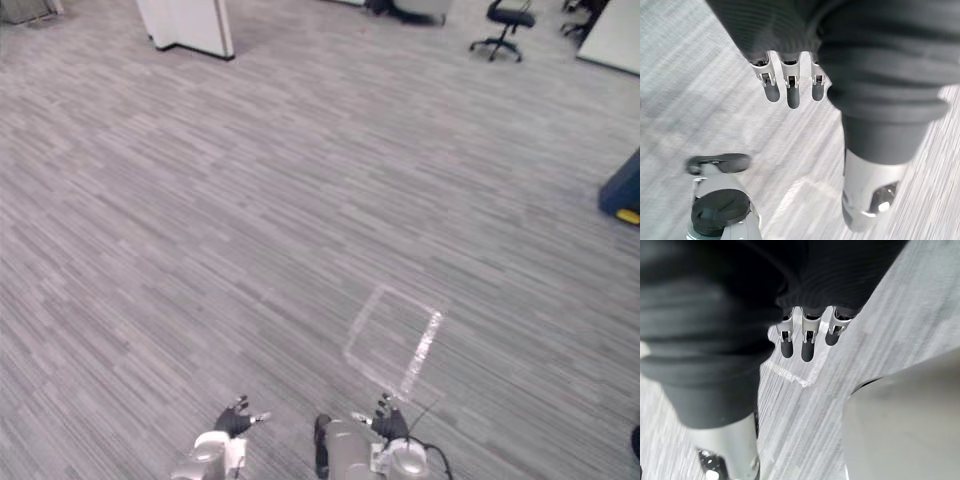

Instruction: Organize the slippers on the shoe rack

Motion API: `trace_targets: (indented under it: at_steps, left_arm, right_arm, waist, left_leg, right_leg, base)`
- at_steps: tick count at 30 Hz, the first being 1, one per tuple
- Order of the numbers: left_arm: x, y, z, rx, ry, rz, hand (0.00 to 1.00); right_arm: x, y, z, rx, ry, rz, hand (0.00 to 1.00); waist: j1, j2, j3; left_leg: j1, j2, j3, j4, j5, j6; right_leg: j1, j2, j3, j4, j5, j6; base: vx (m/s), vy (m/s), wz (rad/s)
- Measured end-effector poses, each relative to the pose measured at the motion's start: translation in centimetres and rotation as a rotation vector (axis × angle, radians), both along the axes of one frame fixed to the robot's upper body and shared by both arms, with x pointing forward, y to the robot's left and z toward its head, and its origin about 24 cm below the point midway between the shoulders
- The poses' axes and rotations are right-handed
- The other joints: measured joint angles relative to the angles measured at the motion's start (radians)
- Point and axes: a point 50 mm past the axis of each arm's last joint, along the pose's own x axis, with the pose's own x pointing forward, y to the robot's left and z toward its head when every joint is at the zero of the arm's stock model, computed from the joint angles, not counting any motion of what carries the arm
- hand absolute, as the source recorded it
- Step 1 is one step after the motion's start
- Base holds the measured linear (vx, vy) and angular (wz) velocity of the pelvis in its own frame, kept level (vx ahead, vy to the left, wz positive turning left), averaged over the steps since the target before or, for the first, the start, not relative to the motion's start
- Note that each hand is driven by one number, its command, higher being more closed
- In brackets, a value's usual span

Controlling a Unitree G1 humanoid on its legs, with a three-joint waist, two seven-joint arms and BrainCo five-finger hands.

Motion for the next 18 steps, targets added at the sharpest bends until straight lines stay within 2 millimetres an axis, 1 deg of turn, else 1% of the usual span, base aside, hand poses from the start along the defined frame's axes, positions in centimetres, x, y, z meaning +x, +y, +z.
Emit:
trace_targets:
  at_steps: [1,2,3,4,5,6,7,8,9,10,11,12,13,14,15,16,17,18]
  left_arm:
    - [-0.2,0.8,0.0,0.001,-0.002,0.057,0.00]
    - [-0.4,1.0,0.0,0.002,-0.001,0.071,0.00]
    - [-0.9,1.5,-0.2,0.003,0.006,0.098,0.00]
    - [-1.1,2.0,-0.1,0.016,-0.003,0.104,0.00]
    - [-1.0,2.1,0.0,0.019,-0.008,0.104,0.00]
    - [-1.0,2.3,0.1,0.022,-0.016,0.107,0.00]
    - [-0.9,2.5,0.1,0.021,-0.021,0.118,0.00]
    - [-0.8,2.5,0.2,0.022,-0.025,0.118,0.00]
    - [-0.7,2.4,0.3,0.020,-0.033,0.119,0.00]
    - [-0.7,2.4,0.3,0.019,-0.036,0.116,0.00]
    - [-0.6,2.2,0.3,0.018,-0.041,0.104,0.00]
    - [-0.7,1.8,0.3,0.019,-0.042,0.082,0.00]
    - [-0.8,1.7,0.3,0.018,-0.041,0.074,0.00]
    - [-1.0,1.3,0.2,0.015,-0.033,0.059,0.00]
    - [-1.4,2.0,-0.1,0.032,-0.013,0.058,0.00]
    - [-1.5,2.2,-0.2,0.037,-0.004,0.057,0.00]
    - [-1.5,2.5,-0.2,0.045,-0.004,0.056,0.00]
    - [-1.7,2.6,-0.2,0.048,0.003,0.055,0.00]
  right_arm:
    - [0.2,0.2,0.1,-0.002,-0.010,0.022,0.00]
    - [0.2,0.2,0.2,-0.002,-0.010,0.022,0.00]
    - [0.2,0.4,0.1,0.005,-0.004,0.020,0.00]
    - [0.0,0.8,0.0,0.011,0.007,0.026,0.00]
    - [0.0,1.0,-0.1,0.013,0.010,0.030,0.00]
    - [-0.2,1.3,-0.2,0.018,0.016,0.042,0.00]
    - [-0.1,1.7,-0.2,0.026,0.013,0.042,0.00]
    - [-0.1,1.9,-0.2,0.034,0.012,0.035,0.00]
    - [-0.1,1.9,-0.2,0.036,0.013,0.032,0.00]
    - [-0.1,1.9,-0.2,0.038,0.015,0.030,0.00]
    - [-0.4,1.9,-0.3,0.038,0.024,0.027,0.00]
    - [-0.6,1.8,-0.5,0.033,0.034,0.027,0.00]
    - [-0.7,1.7,-0.5,0.030,0.040,0.028,0.00]
    - [-1.4,1.6,-0.9,0.027,0.074,0.027,0.00]
    - [-2.1,2.0,-1.3,0.040,0.108,0.026,0.00]
    - [-2.2,2.3,-1.4,0.049,0.110,0.028,0.00]
    - [-2.3,2.6,-1.4,0.055,0.116,0.035,0.00]
    - [-2.3,2.7,-1.4,0.057,0.117,0.049,0.00]
  waist:
    - [0.013,0.006,0.000]
    - [0.018,0.010,0.002]
    - [0.041,0.015,0.002]
    - [0.062,0.001,0.007]
    - [0.068,-0.005,0.005]
    - [0.075,-0.011,0.004]
    - [0.077,-0.012,0.004]
    - [0.079,-0.016,0.003]
    - [0.080,-0.018,0.002]
    - [0.082,-0.021,0.002]
    - [0.084,-0.026,-0.008]
    - [0.087,-0.018,-0.016]
    - [0.088,-0.013,-0.023]
    - [0.097,-0.015,-0.046]
    - [0.098,-0.048,-0.083]
    - [0.098,-0.064,-0.091]
    - [0.100,-0.083,-0.094]
    - [0.093,-0.086,-0.098]
  left_leg:
    - [-0.121,0.048,0.003,0.260,0.099,-0.043]
    - [-0.150,0.062,0.009,0.327,0.096,-0.040]
    - [-0.224,0.101,0.026,0.476,0.068,-0.019]
    - [-0.271,0.118,0.045,0.525,0.029,-0.005]
    - [-0.284,0.121,0.058,0.525,0.017,-0.001]
    - [-0.308,0.127,0.077,0.500,-0.008,0.008]
    - [-0.356,0.127,0.097,0.412,-0.065,0.027]
    - [-0.379,0.116,0.102,0.267,-0.094,0.035]
    - [-0.392,0.099,0.088,0.149,-0.102,0.032]
    - [-0.401,0.077,0.059,0.064,-0.101,0.031]
    - [-0.409,0.035,-0.019,-0.082,-0.091,0.023]
    - [-0.421,0.013,-0.138,-0.246,-0.066,0.002]
    - [-0.430,0.012,-0.163,-0.273,-0.047,-0.011]
    - [-0.424,0.000,-0.162,-0.247,0.030,-0.048]
    - [-0.414,-0.015,-0.099,-0.222,-0.001,-0.017]
    - [-0.401,-0.015,-0.062,-0.210,0.001,-0.015]
    - [-0.370,-0.011,0.004,-0.201,-0.008,0.001]
    - [-0.329,-0.006,0.038,-0.201,-0.012,0.007]
  right_leg:
    - [0.069,0.028,0.030,-0.061,-0.033,-0.009]
    - [0.087,0.045,0.048,-0.077,-0.036,-0.010]
    - [0.153,0.081,0.106,-0.117,-0.049,-0.029]
    - [0.223,0.093,0.169,-0.158,-0.058,-0.034]
    - [0.245,0.094,0.193,-0.169,-0.060,-0.035]
    - [0.287,0.091,0.238,-0.189,-0.062,-0.036]
    - [0.346,0.079,0.302,-0.228,-0.064,-0.034]
    - [0.378,0.058,0.362,-0.250,-0.071,-0.022]
    - [0.395,0.042,0.399,-0.259,-0.079,-0.017]
    - [0.407,0.026,0.424,-0.264,-0.090,-0.012]
    - [0.413,0.001,0.468,-0.268,-0.115,0.002]
    - [0.424,-0.015,0.530,-0.264,-0.152,0.020]
    - [0.424,-0.018,0.551,-0.258,-0.170,0.028]
    - [0.420,-0.032,0.605,-0.227,-0.200,0.046]
    - [0.381,-0.055,0.644,-0.143,-0.196,0.051]
    - [0.360,-0.061,0.656,-0.093,-0.189,0.062]
    - [0.319,-0.061,0.680,-0.015,-0.156,0.091]
    - [0.305,-0.060,0.675,0.033,-0.098,0.118]
  base:
    - [0.68,-0.179,-0.38]
    - [0.65,-0.121,-1.08]
    - [0.49,-0.032,-1.39]
    - [0.48,-0.004,-1.48]
    - [0.49,0.042,-1.29]
    - [0.49,0.083,-1.39]
    - [0.57,0.150,-1.77]
    - [0.56,0.227,-1.72]
    - [0.36,0.181,-1.29]
    - [0.37,0.222,-1.14]
    - [0.50,0.337,-1.39]
    - [0.50,0.337,-1.36]
    - [0.56,0.413,-1.40]
    - [0.60,0.448,-1.26]
    - [0.71,0.525,-1.23]
    - [0.57,0.400,-1.18]
    - [0.39,0.280,-1.10]
    - [0.53,0.359,-1.60]
